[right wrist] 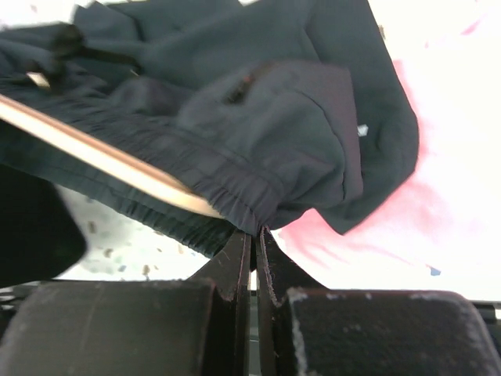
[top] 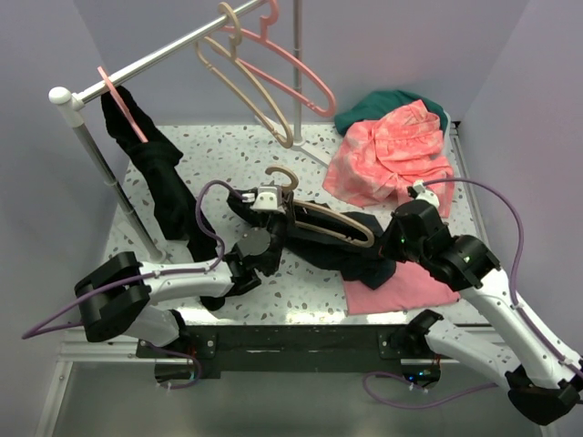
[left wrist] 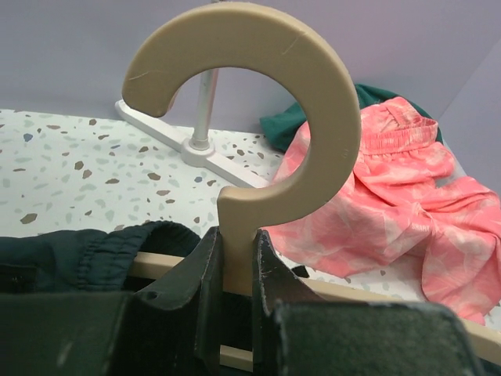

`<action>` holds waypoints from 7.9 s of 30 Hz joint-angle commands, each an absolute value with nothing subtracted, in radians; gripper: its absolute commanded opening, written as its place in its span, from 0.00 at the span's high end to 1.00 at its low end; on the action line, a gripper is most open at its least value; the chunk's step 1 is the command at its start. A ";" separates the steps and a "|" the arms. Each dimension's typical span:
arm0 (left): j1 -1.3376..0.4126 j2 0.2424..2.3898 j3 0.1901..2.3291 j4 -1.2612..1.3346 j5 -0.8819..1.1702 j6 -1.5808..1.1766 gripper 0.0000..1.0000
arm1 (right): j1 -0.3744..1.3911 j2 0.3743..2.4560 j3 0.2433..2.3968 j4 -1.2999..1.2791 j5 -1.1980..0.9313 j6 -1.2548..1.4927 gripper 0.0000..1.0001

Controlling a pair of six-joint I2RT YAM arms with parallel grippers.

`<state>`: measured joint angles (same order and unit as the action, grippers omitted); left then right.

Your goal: Place the shorts on the hanger

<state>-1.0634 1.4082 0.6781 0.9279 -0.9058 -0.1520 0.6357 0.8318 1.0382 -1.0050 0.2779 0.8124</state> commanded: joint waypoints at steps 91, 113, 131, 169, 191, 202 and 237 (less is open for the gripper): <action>-1.123 1.267 1.424 -0.364 -0.620 -0.350 1.00 | 0.750 0.934 1.279 -0.890 -0.164 0.147 0.43; -1.095 1.168 1.338 -0.442 -0.433 -0.367 0.11 | 0.755 0.836 1.203 -0.750 -0.114 0.133 1.00; -1.100 0.853 0.934 -0.305 0.046 -0.314 0.17 | 0.756 1.107 1.472 -0.672 -0.101 0.124 1.00; -1.390 1.123 0.617 0.149 -0.339 -0.331 0.24 | 0.972 1.764 2.313 -0.683 0.141 0.081 1.00; -1.453 1.239 0.617 0.198 -0.307 -0.247 0.24 | 0.992 1.950 2.526 -0.595 0.166 0.087 1.00; -1.470 1.299 0.657 0.196 -0.313 -0.238 0.24 | 0.991 1.979 2.540 -0.581 0.173 0.101 1.00; -1.479 1.319 0.676 0.155 -0.477 -0.285 0.18 | 1.012 1.833 2.298 -0.500 0.135 0.192 0.32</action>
